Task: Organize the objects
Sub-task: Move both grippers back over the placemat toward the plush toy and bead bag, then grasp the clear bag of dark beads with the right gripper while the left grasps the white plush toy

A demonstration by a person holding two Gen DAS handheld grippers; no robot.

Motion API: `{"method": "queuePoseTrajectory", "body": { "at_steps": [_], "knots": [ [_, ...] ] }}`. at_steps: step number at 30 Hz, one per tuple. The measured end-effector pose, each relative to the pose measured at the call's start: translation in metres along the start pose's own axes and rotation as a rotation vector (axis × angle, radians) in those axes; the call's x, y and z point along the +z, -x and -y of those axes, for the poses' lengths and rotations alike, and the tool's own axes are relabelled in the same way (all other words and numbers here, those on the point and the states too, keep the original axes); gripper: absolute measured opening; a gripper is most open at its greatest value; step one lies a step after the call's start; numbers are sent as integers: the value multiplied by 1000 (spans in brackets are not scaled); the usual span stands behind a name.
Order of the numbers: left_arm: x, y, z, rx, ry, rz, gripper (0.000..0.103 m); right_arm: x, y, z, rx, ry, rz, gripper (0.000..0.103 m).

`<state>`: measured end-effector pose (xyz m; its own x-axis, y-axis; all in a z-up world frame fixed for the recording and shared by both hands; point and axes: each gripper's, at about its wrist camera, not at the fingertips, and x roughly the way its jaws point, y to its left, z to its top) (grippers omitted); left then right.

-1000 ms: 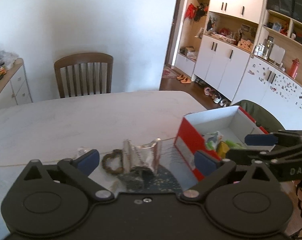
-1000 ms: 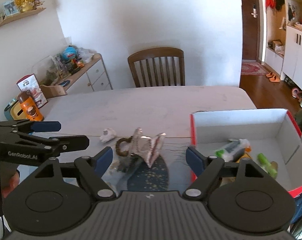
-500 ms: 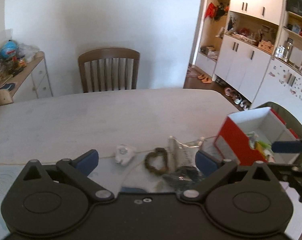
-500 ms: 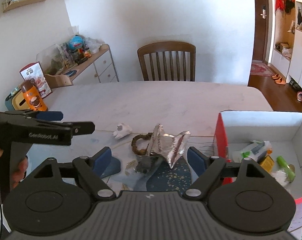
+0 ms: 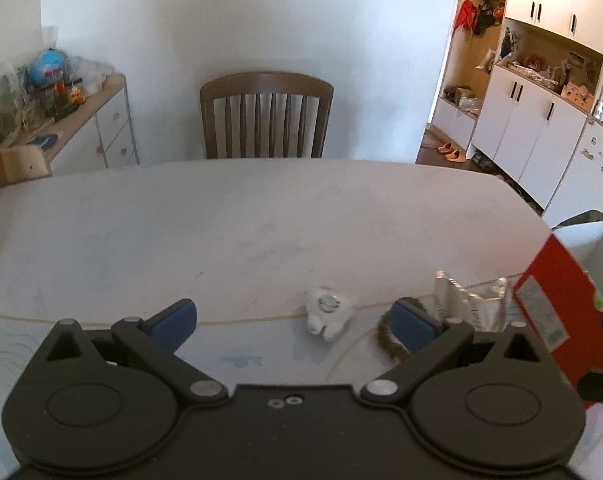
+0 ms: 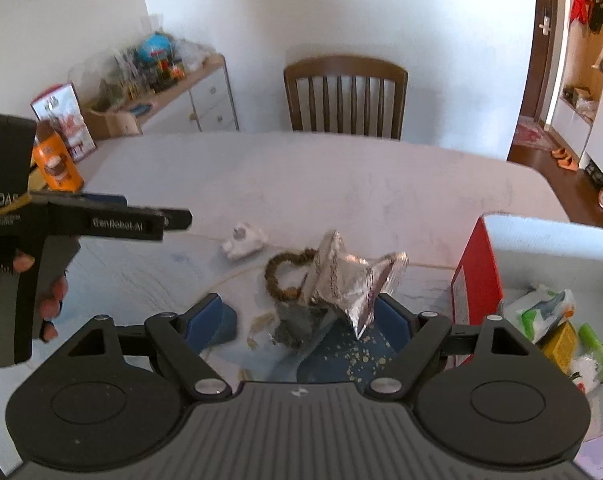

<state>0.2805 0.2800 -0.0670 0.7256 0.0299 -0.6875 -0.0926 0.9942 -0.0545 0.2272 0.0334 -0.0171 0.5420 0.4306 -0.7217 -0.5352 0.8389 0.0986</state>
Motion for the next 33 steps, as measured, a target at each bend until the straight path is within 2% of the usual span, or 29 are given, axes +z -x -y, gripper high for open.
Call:
{"method": "queuePoseTrajectory", "body": {
  "at_steps": [5,17,22,26,29,33],
  "knots": [
    [-5,-27,-5,43,-10,-40,102,-7,-28,6,-7,-22,-55,83],
    [0,-76,0,-25,34,-86,102,-18,-81,3,0,-18,-140,83],
    [-4,-89,3,-53,76,-94,102,-21,-94,3,4,-46,-153,83],
    [-6,-97,7,-64,66,-96,102,-22,-100,2,1,-60,-149,81],
    [-7,-104,8,-69,63,-107,97,-22,-107,1,-1,-71,-153,80],
    [-8,-109,10,-68,55,-110,86,-21,-115,1,2,-85,-170,72]
  ]
}}
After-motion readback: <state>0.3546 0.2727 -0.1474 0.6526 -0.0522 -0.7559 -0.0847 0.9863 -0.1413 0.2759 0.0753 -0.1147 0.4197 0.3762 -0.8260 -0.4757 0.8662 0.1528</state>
